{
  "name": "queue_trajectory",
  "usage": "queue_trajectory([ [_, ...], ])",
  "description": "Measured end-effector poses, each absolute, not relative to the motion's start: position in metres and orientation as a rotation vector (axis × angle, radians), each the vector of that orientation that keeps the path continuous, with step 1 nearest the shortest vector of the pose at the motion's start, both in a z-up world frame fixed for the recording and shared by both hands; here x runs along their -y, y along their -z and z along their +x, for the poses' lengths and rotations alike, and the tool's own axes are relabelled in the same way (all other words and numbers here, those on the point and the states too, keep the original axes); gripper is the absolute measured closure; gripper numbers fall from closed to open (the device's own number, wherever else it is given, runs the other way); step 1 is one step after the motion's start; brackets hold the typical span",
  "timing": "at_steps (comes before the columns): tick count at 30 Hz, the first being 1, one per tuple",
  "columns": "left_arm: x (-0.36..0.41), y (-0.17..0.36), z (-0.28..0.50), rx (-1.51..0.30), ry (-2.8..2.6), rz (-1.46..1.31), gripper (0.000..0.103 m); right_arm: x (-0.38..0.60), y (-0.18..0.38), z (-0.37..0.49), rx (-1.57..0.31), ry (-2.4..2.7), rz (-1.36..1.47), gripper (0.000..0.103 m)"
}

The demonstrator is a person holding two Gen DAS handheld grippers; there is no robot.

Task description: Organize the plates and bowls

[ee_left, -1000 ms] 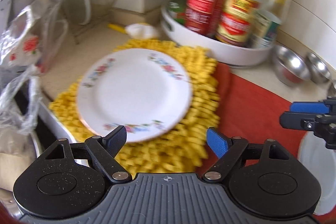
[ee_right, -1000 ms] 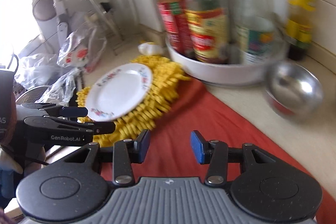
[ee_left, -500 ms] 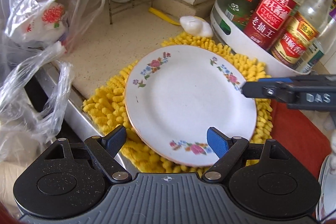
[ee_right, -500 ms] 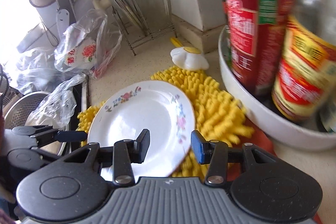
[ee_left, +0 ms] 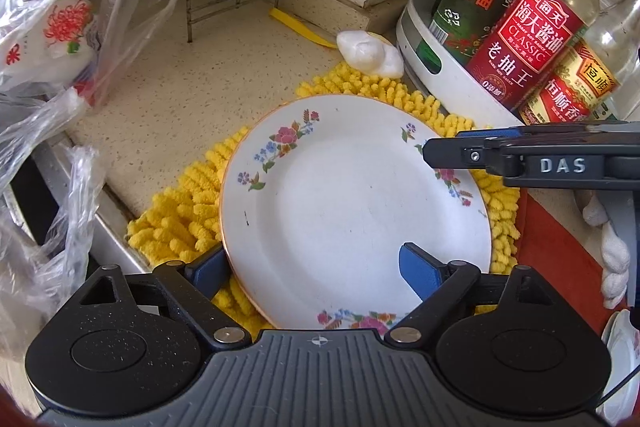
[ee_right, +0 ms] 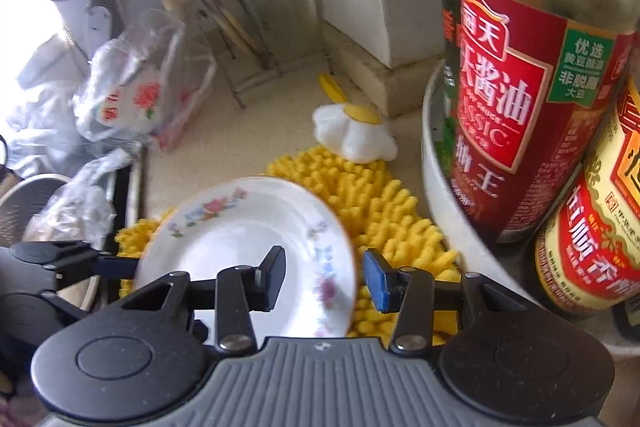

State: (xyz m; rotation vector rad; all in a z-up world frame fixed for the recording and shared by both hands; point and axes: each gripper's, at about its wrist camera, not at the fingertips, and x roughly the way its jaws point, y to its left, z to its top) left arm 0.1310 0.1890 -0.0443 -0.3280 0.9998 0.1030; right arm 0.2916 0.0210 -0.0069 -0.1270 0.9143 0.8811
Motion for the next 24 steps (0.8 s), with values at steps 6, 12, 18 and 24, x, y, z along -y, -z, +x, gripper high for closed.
queue_trajectory([
  [6, -0.188, 0.048, 0.137, -1.006, -0.108, -0.314, 0.005, -0.027, 0.023, 0.297, -0.975, -0.92, -0.107, 0.056],
  [12, -0.183, 0.047, 0.141, -1.005, -0.15, -0.271, 0.007, -0.022, 0.019, 0.29, -0.972, -0.916, -0.089, 0.056],
  [18, -0.183, 0.03, 0.135, -0.977, -0.143, -0.266, 0.01, 0.001, 0.002, 0.271, -0.989, -0.901, -0.034, 0.056],
  [24, -0.167, 0.034, 0.136, -0.992, -0.066, -0.241, 0.008, 0.033, 0.003, 0.255, -1.055, -0.821, 0.03, 0.056],
])
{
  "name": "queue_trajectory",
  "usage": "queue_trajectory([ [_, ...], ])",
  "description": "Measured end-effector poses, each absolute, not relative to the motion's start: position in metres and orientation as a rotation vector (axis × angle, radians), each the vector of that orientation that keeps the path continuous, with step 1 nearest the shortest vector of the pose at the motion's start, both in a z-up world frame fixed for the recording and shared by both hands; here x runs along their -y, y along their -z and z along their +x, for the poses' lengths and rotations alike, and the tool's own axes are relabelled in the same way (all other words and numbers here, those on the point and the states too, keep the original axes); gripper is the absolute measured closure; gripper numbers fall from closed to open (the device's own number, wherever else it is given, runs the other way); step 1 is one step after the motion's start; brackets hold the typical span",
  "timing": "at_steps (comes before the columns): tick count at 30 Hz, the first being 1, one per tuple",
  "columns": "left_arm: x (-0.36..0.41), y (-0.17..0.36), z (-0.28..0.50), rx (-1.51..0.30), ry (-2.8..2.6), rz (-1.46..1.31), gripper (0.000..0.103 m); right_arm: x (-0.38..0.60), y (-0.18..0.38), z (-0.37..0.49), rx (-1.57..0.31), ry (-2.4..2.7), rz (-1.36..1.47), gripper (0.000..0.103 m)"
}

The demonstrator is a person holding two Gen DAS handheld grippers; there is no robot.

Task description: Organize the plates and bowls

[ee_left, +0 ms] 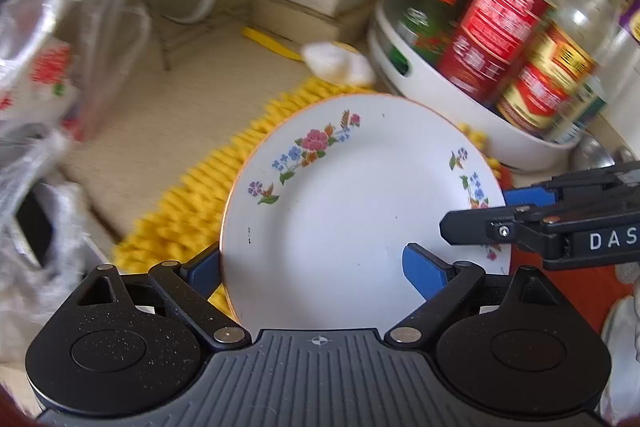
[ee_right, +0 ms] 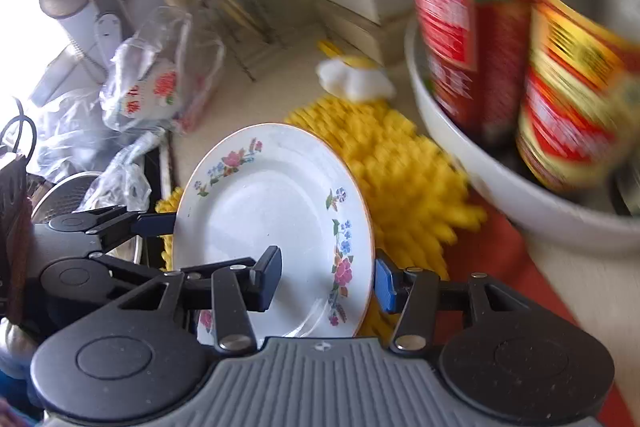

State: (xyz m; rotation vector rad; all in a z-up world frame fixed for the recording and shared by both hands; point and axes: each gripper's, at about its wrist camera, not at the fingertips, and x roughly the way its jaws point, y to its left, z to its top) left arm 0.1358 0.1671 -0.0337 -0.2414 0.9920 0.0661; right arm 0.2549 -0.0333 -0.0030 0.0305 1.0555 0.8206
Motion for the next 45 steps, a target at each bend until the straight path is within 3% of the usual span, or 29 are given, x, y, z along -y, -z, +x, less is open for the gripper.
queue_trajectory([
  [2, -0.165, 0.039, 0.138, -1.003, -0.042, -0.235, 0.012, 0.044, 0.008, 0.254, -1.077, -0.787, 0.056, 0.056],
  [12, -0.162, 0.047, 0.139, -1.0, -0.02, -0.158, 0.008, 0.061, 0.017, 0.242, -1.089, -0.693, 0.131, 0.057],
  [16, -0.156, 0.046, 0.141, -0.987, -0.005, -0.115, 0.008, 0.048, 0.02, 0.234, -1.083, -0.689, 0.113, 0.067],
  [26, -0.136, 0.033, 0.135, -0.961, -0.042, -0.031, 0.011, 0.053, 0.017, 0.214, -1.039, -0.673, 0.093, 0.068],
  [45, -0.044, 0.006, 0.112, -0.916, 0.043, 0.074, 0.011, 0.152, -0.005, 0.164, -0.932, -0.571, 0.193, 0.068],
])
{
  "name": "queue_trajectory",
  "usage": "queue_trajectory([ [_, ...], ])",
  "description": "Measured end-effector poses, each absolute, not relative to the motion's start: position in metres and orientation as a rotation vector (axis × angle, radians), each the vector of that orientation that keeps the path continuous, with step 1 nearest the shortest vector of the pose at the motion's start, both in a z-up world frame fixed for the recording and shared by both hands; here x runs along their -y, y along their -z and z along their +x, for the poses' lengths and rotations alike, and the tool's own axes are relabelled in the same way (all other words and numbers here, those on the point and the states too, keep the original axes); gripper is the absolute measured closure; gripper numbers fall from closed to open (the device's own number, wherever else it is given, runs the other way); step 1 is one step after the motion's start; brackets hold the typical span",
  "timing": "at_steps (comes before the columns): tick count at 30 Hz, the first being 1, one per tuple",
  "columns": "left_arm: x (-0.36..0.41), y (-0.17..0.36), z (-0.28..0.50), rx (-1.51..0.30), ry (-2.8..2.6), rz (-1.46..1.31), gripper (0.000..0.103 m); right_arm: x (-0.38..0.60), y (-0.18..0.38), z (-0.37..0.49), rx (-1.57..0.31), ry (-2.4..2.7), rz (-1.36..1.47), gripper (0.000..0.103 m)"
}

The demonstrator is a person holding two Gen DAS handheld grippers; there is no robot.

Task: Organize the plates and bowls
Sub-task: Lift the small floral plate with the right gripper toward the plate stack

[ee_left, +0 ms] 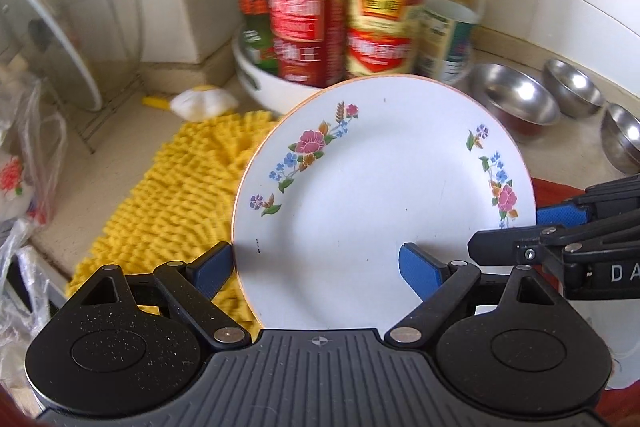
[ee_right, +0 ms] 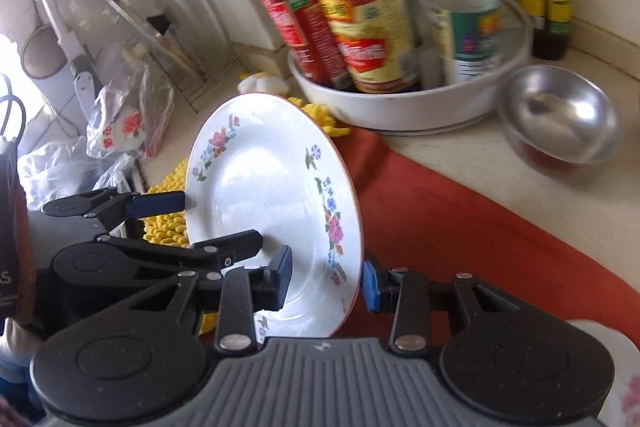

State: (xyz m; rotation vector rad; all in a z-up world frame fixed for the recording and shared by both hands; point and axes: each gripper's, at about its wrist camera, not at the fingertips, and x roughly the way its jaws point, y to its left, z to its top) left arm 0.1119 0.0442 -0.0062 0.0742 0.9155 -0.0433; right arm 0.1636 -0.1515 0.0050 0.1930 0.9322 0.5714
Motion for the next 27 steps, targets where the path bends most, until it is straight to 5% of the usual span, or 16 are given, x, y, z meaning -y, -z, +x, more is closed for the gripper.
queue_trajectory([
  [10, 0.004, 0.019, 0.112, -0.963, 0.171, 0.094, 0.013, 0.205, 0.003, 0.14, -0.934, -0.473, 0.281, 0.072],
  [12, 0.019, 0.012, 0.106, -0.956, 0.323, 0.062, 0.036, 0.211, 0.0, 0.134, -0.94, -0.491, 0.324, 0.086],
  [13, 0.031, 0.009, 0.104, -0.959, 0.355, 0.068, 0.051, 0.213, 0.0, 0.133, -0.961, -0.459, 0.319, 0.085],
  [14, 0.043, 0.006, 0.101, -0.93, 0.325, 0.147, 0.052, 0.22, 0.003, 0.132, -0.962, -0.447, 0.345, 0.084],
  [15, 0.051, 0.007, 0.101, -0.908, 0.305, 0.205, 0.044, 0.226, 0.006, 0.133, -0.977, -0.42, 0.344, 0.084],
  [16, 0.051, 0.008, 0.102, -0.908, 0.311, 0.202, 0.025, 0.231, 0.012, 0.134, -0.995, -0.372, 0.31, 0.084],
  [27, -0.035, 0.034, 0.106, -1.115, 0.318, -0.152, 0.025, 0.229, 0.015, 0.156, -0.954, -0.383, 0.27, 0.084],
])
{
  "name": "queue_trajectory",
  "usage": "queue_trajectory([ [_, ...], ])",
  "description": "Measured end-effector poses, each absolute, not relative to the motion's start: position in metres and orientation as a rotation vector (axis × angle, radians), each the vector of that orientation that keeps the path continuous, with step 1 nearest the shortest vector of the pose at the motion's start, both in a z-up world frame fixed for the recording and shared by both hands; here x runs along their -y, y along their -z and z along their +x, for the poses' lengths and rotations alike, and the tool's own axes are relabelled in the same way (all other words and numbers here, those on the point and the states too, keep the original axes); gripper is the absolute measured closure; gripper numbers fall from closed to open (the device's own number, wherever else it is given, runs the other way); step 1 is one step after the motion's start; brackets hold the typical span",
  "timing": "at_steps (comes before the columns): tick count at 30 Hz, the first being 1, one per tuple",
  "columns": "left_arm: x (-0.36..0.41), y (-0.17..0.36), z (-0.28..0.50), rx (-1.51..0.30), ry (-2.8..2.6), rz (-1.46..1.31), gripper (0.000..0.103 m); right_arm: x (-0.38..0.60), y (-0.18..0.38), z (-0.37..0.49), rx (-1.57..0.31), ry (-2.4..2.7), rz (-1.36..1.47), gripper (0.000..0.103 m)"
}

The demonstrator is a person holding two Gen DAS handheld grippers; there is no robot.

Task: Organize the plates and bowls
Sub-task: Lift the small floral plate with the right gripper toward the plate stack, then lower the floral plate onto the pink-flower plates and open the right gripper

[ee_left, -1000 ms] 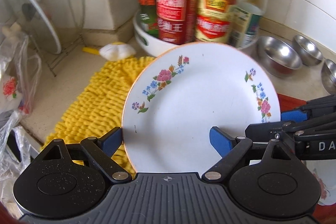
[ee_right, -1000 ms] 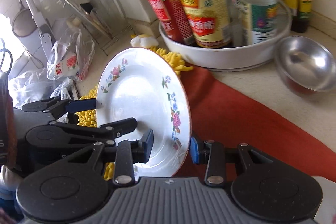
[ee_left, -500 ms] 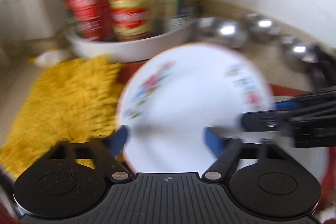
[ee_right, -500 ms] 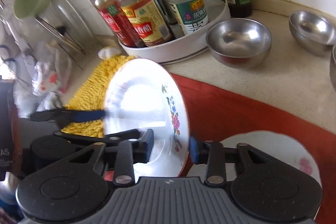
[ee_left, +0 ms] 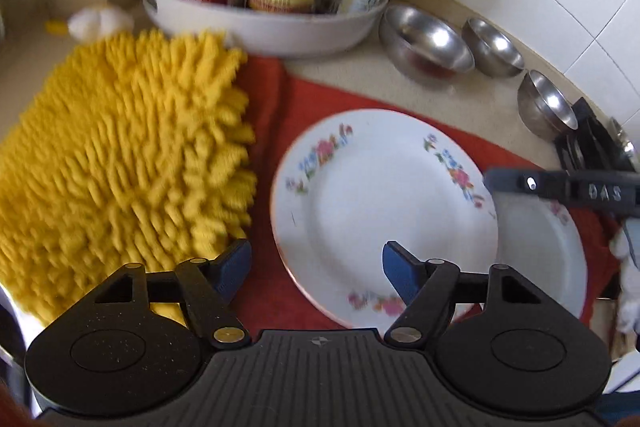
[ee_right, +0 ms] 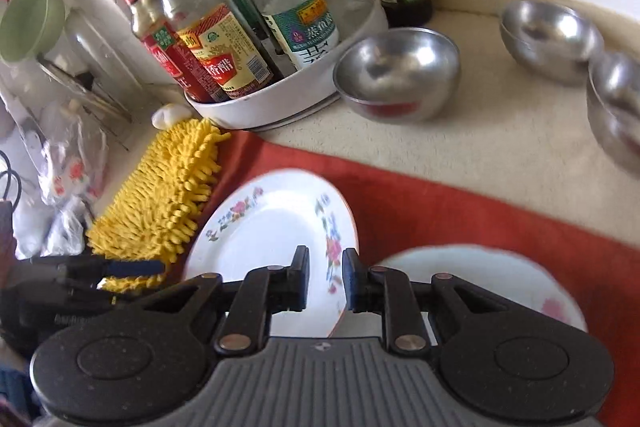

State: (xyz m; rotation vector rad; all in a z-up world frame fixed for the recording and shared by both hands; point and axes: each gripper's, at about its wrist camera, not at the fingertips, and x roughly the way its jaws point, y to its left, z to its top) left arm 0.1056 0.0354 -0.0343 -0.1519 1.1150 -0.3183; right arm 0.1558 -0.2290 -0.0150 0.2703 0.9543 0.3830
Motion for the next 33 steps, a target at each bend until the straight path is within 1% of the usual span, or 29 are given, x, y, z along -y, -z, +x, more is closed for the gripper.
queue_trajectory([
  [2, -0.032, 0.045, 0.106, -1.148, 0.351, -0.21, 0.026, 0.224, 0.017, 0.166, -0.966, -0.396, 0.238, 0.083],
  [4, -0.027, 0.047, 0.106, -1.119, 0.366, -0.225, 0.017, 0.218, 0.021, 0.176, -0.987, -0.418, 0.215, 0.083],
  [6, -0.026, 0.048, 0.111, -1.109, 0.36, -0.239, 0.015, 0.215, 0.026, 0.186, -1.02, -0.461, 0.242, 0.083],
  [9, -0.027, 0.049, 0.115, -1.099, 0.354, -0.261, 0.016, 0.207, 0.036, 0.195, -1.062, -0.535, 0.268, 0.084],
  [12, -0.021, 0.05, 0.118, -1.081, 0.351, -0.223, 0.017, 0.198, 0.038, 0.196, -1.069, -0.587, 0.293, 0.085],
  [14, -0.019, 0.052, 0.121, -1.074, 0.352, -0.209, 0.022, 0.199, 0.029, 0.191, -1.034, -0.604, 0.269, 0.085],
  [16, -0.024, 0.053, 0.121, -1.078, 0.348, -0.237, 0.023, 0.209, 0.019, 0.191, -1.0, -0.579, 0.274, 0.085],
  [17, -0.027, 0.053, 0.121, -1.079, 0.349, -0.254, 0.023, 0.216, 0.016, 0.193, -0.979, -0.551, 0.28, 0.082],
  [21, -0.025, 0.053, 0.12, -1.08, 0.342, -0.244, 0.021, 0.242, 0.009, 0.2, -0.942, -0.434, 0.27, 0.078],
  [23, -0.022, 0.052, 0.12, -1.08, 0.343, -0.229, 0.018, 0.243, 0.018, 0.207, -1.0, -0.426, 0.233, 0.066],
  [27, -0.017, 0.053, 0.123, -1.081, 0.353, -0.217, 0.014, 0.229, 0.041, 0.211, -1.074, -0.505, 0.26, 0.066],
  [28, -0.016, 0.053, 0.123, -1.08, 0.354, -0.211, 0.014, 0.223, 0.044, 0.212, -1.077, -0.507, 0.253, 0.064],
  [29, -0.015, 0.054, 0.125, -1.077, 0.351, -0.204, 0.013, 0.218, 0.043, 0.209, -1.056, -0.499, 0.222, 0.064],
  [33, -0.009, 0.054, 0.124, -1.069, 0.315, -0.149, 0.015, 0.218, 0.038, 0.199, -1.03, -0.501, 0.198, 0.067],
])
